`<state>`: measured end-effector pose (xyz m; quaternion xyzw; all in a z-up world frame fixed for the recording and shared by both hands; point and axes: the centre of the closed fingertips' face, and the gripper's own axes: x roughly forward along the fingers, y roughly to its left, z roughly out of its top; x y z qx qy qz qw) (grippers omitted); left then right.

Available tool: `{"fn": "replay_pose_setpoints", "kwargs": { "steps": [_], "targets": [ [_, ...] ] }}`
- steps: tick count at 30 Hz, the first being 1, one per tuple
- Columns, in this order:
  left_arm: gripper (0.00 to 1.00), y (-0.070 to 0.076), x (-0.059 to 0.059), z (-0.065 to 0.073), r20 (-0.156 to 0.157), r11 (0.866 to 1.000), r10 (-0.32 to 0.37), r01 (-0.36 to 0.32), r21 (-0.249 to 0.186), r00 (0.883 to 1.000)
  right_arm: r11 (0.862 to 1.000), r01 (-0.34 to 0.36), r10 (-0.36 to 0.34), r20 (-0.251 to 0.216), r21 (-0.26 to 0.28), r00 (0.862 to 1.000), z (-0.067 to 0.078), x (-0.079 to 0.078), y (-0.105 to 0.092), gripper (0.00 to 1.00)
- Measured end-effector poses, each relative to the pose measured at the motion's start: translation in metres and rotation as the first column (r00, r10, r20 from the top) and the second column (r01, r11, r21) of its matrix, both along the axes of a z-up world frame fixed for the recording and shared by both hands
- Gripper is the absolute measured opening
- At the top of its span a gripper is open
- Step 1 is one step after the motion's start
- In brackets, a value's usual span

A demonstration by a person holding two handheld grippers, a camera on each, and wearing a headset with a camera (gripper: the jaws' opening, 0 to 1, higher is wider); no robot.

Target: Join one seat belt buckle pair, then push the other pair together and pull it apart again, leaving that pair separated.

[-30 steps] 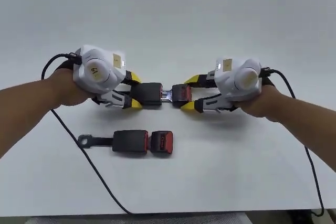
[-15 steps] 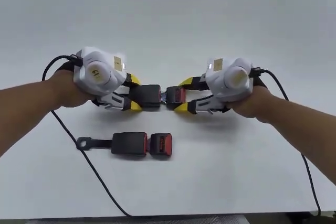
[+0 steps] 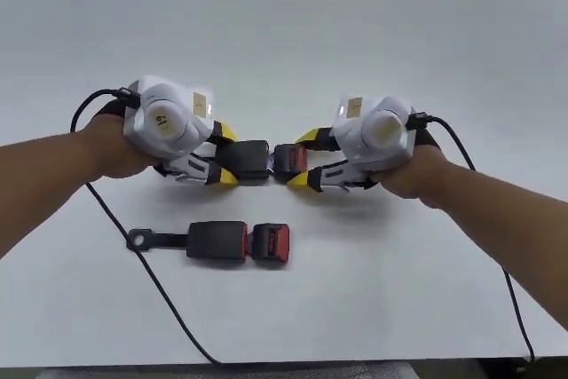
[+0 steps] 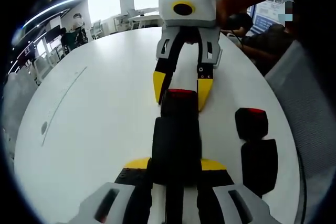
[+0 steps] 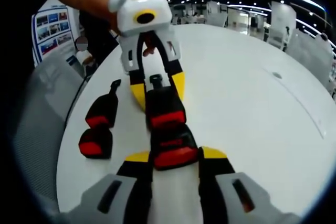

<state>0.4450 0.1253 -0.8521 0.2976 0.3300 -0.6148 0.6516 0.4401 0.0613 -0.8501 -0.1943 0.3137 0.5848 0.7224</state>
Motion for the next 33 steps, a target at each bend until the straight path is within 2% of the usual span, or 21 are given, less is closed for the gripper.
{"fn": "replay_pose_setpoints", "kwargs": {
  "steps": [33],
  "targets": [
    [0.33, 0.0005, 0.0015, -0.0001, -0.004, 1.0, -0.008, 0.008, 0.01, 1.0, 0.997, -0.022, 0.022, 0.003, -0.071, 1.0, -0.0032, 0.0058, 0.0014, 0.34]
  ]
}}
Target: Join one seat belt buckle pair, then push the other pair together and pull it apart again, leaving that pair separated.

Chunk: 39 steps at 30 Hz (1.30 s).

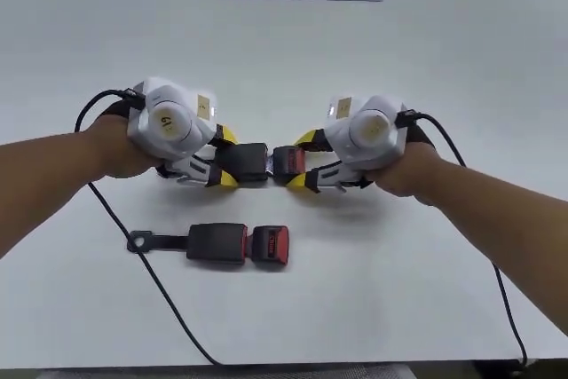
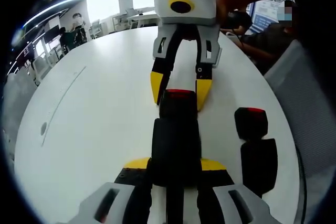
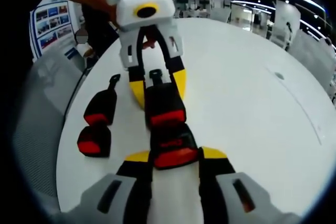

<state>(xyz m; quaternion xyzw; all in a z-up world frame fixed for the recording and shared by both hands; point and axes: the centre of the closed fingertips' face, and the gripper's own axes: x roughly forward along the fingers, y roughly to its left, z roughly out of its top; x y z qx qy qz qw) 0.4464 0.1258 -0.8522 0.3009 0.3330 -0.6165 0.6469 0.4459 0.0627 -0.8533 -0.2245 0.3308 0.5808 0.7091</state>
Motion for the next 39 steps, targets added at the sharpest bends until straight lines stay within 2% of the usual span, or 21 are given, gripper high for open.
{"fn": "replay_pose_setpoints", "kwargs": {
  "steps": [27, 39],
  "targets": [
    [0.34, 0.0, 0.0, -0.001, -0.003, 1.0, -0.014, 0.014, 0.01, 1.0, 1.0, -0.005, 0.006, 0.018, -0.024, 1.0, -0.003, 0.002, 0.0, 0.35],
    [0.34, 0.001, 0.001, -0.001, -0.01, 1.0, -0.009, 0.009, -0.009, 1.0, 1.0, -0.019, 0.019, 0.019, -0.021, 1.0, -0.004, 0.005, -0.014, 0.35]
  ]
}}
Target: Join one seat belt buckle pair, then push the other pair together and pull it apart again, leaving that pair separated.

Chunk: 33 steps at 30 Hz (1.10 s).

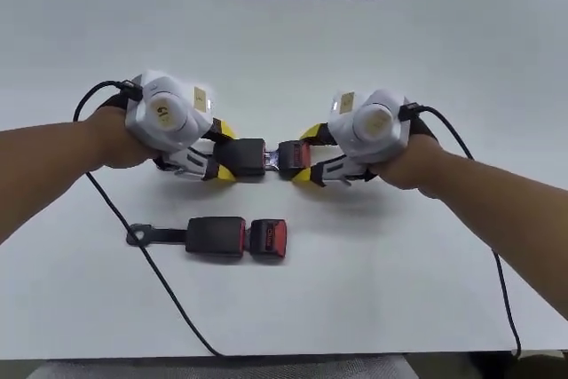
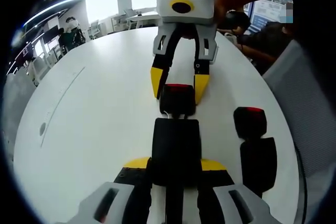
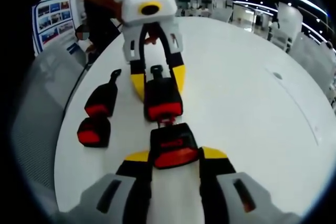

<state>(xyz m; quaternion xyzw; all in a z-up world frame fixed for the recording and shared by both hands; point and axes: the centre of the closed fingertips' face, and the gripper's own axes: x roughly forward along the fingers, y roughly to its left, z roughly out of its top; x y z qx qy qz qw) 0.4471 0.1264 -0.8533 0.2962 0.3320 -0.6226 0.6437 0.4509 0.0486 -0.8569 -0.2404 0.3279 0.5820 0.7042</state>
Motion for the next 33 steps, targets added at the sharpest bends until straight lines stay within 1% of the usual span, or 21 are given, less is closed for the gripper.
{"fn": "replay_pose_setpoints", "kwargs": {
  "steps": [4, 10, 12, 22, 26, 33],
  "targets": [
    [0.34, 0.0, 0.0, 0.0, 0.002, 1.0, -0.001, 0.001, 0.001, 1.0, 1.0, 0.0, 0.0, -0.003, 0.025, 1.0, 0.001, -0.001, -0.003, 0.35],
    [0.34, 0.0, 0.0, 0.001, 0.001, 1.0, 0.001, -0.001, 0.007, 1.0, 0.999, -0.006, 0.006, -0.005, 0.044, 1.0, 0.004, -0.004, -0.004, 0.35],
    [0.34, 0.0, 0.0, 0.001, 0.001, 1.0, 0.001, -0.001, 0.006, 1.0, 0.999, -0.009, 0.009, -0.001, 0.042, 1.0, 0.004, -0.004, -0.005, 0.35],
    [0.34, -0.001, -0.001, 0.001, -0.001, 1.0, 0.005, -0.005, 0.016, 1.0, 0.999, -0.004, 0.004, 0.002, 0.032, 1.0, 0.006, -0.005, -0.026, 0.35],
    [0.34, -0.001, -0.001, 0.001, -0.002, 1.0, 0.007, -0.007, 0.019, 1.0, 0.999, 0.007, -0.007, -0.001, 0.045, 1.0, 0.006, -0.005, -0.034, 0.35],
    [0.34, -0.001, -0.001, 0.001, -0.003, 1.0, 0.01, -0.01, 0.021, 1.0, 0.999, 0.007, -0.007, 0.003, 0.038, 1.0, 0.005, -0.007, -0.049, 0.35]
  ]
}}
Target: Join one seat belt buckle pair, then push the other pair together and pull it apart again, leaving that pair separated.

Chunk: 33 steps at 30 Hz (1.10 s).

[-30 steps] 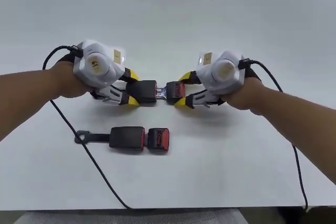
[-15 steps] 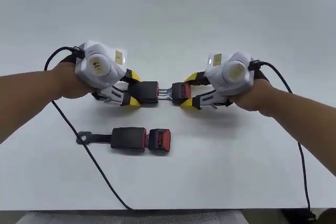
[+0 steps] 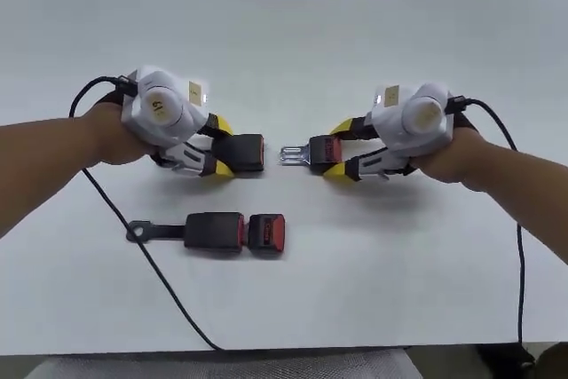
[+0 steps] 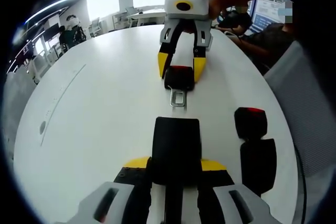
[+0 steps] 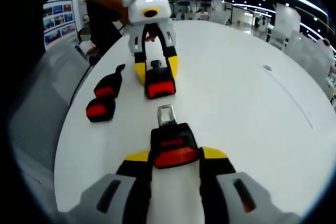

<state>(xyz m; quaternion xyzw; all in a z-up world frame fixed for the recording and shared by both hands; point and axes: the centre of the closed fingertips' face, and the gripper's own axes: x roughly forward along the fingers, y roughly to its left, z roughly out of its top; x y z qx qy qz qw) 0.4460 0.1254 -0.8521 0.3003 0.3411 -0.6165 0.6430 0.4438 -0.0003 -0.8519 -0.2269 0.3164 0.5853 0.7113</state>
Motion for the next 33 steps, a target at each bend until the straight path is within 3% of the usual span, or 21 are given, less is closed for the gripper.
{"fn": "replay_pose_setpoints", "kwargs": {
  "steps": [21, 33],
  "targets": [
    [0.34, 0.0, 0.0, 0.0, -0.002, 1.0, 0.002, -0.002, 0.009, 1.0, 0.998, 0.037, -0.038, -0.014, -0.044, 0.999, 0.003, -0.003, -0.056, 0.36],
    [0.34, 0.0, 0.0, -0.001, -0.002, 1.0, 0.002, -0.002, 0.013, 1.0, 0.997, 0.051, -0.052, -0.014, -0.049, 0.999, 0.003, -0.002, -0.077, 0.36]
  ]
}}
